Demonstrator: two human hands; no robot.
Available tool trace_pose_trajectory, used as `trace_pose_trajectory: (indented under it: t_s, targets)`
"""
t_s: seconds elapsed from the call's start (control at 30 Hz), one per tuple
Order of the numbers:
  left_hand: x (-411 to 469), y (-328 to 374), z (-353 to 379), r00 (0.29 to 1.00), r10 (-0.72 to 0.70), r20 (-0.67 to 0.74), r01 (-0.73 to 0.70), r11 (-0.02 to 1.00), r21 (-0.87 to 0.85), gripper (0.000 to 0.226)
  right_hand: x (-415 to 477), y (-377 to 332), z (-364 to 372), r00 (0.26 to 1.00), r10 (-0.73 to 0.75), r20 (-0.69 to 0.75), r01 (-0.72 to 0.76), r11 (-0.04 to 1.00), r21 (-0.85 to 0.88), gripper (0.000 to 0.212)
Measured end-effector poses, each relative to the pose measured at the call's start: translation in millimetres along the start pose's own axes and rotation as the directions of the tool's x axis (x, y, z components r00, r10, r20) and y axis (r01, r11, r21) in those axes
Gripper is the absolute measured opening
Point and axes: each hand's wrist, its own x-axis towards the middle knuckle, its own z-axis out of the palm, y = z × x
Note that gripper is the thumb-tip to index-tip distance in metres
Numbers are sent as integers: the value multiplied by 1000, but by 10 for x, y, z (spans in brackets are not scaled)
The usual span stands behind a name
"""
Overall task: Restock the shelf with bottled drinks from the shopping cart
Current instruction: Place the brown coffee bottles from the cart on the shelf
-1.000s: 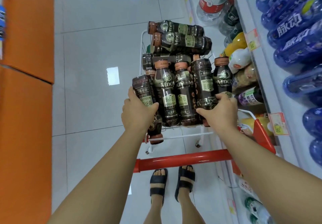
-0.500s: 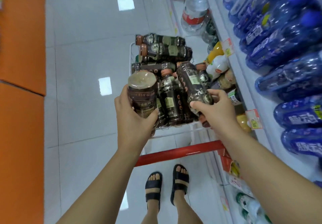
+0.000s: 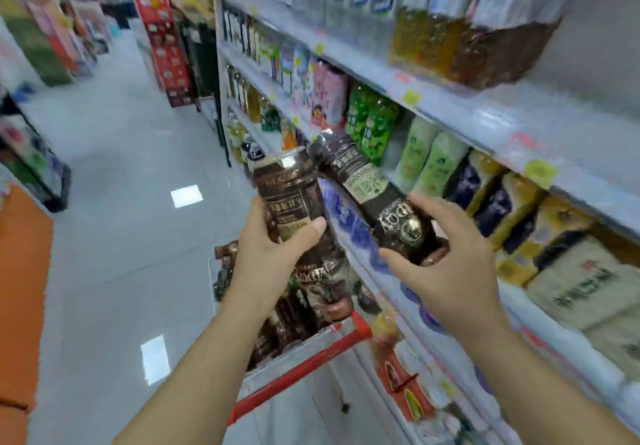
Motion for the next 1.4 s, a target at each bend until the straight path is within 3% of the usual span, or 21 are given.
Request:
trace_pose_trajectory:
  t_s: [0.1, 0.27, 0.43, 0.6, 0.7, 0.8, 0.87, 1.03, 1.2, 1.33, 1.4]
  targets:
    - [10, 408, 364, 986, -18, 168, 56, 972, -228, 43, -53, -155, -578, 978, -149, -145, 137, 986, -91, 60]
    - [-194, 963, 1135, 896, 66, 439, 183, 846, -500, 22, -264, -225, -1425, 927, -253, -277, 197, 957, -213, 66]
    - [-521, 1190, 1837, 773, 94, 627, 318, 798, -512, 30, -665, -202, -2203, 918, -225, -326, 116, 940, -320, 66]
    - [-786, 1219, 2450, 667, 79, 741, 431, 770, -470, 31, -1125, -261, -2774, 903, -146, -405, 26, 958, -287, 59]
    - [-924, 1235, 2850, 586, 39, 809, 556, 706, -438, 37, -1330, -299, -3015, 812, -64, -581, -54, 982, -183, 51]
    - [-1067, 1261, 3247, 544, -13, 839, 613, 690, -386, 54, -1407, -232, -3221, 641, 31, -767, -138, 988, -75, 48]
    - [-1117, 1280, 3441, 557, -21, 830, 599, 702, -385, 51, -1426, -157, -3333, 573, 72, -816, -172, 985, -33, 44]
    - [-981, 1318, 3639, 639, -79, 765, 579, 704, -411, 47, -1401, 46, -3545, 504, 145, -851, -264, 965, 8, 39]
    - [-737, 1291, 3777, 719, -284, 634, 635, 640, -433, 44, -1343, 268, -3692, 547, 179, -818, -361, 932, -38, 36]
    - [-597, 1289, 4000, 807, -353, 473, 543, 758, -361, 89, -1284, 427, -3792, 629, 268, -729, -478, 873, -91, 38]
    - [-521, 1276, 4121, 811, -349, 469, 509, 816, -273, 108, -1249, 472, -3835, 651, 310, -693, -521, 847, -110, 45]
